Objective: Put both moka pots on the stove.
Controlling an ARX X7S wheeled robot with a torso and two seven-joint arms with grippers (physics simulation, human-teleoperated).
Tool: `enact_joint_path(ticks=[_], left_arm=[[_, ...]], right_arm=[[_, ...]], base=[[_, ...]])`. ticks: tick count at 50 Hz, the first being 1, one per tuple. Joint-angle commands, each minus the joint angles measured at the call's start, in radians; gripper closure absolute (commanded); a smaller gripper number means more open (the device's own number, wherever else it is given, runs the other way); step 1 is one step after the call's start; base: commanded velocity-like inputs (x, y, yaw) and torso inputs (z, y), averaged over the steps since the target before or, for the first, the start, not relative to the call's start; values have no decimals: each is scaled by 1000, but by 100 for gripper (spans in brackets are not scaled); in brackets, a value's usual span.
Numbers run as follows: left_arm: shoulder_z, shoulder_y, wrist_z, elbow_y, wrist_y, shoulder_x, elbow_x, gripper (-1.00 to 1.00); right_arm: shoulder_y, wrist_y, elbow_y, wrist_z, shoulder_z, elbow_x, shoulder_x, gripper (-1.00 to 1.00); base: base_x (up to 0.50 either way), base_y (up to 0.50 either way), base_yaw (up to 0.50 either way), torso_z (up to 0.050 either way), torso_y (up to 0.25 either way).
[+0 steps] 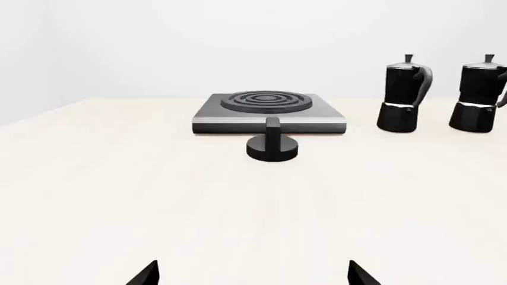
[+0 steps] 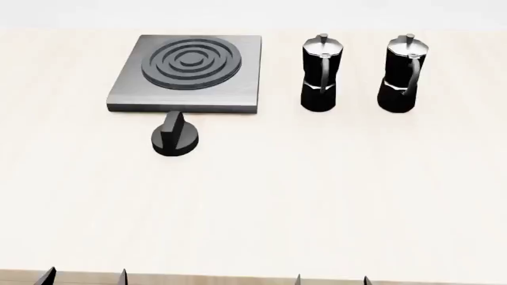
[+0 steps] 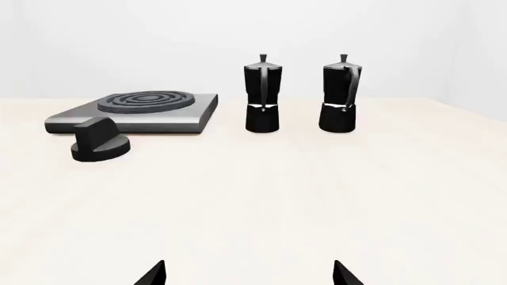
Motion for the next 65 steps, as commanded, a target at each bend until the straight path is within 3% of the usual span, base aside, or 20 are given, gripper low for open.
enact_joint_path(ticks=[1,20,36,44,50,65], left_arm=[[20,-4,-20,-14,10,-17,-17,-100],[74,30,-90,124,-41,-68,-34,-100],[86,137,-127,604,-184,-109,-58,-100],[88,179,-154,795,-228,-130,-44,-100],[89,195,-166,864,-246,-142,-41,-100],[95,208,-183,875,-216,-159,-49,-100]], right_arm=[[3,-6,9,15,-15,12,12,-100],[-22,-5,-79,80,-72,45,63,-100],[-129,206,-643,120,-101,56,111,-100],[-162,244,-822,134,-121,52,129,-100],[-178,262,-908,153,-168,-13,141,-100],[-173,269,-901,173,-157,26,149,-100]], base=[[0,0,0,0,0],[0,0,0,0,0],[0,0,0,0,0],[0,0,0,0,0],[0,0,0,0,0],[38,0,0,0,0]])
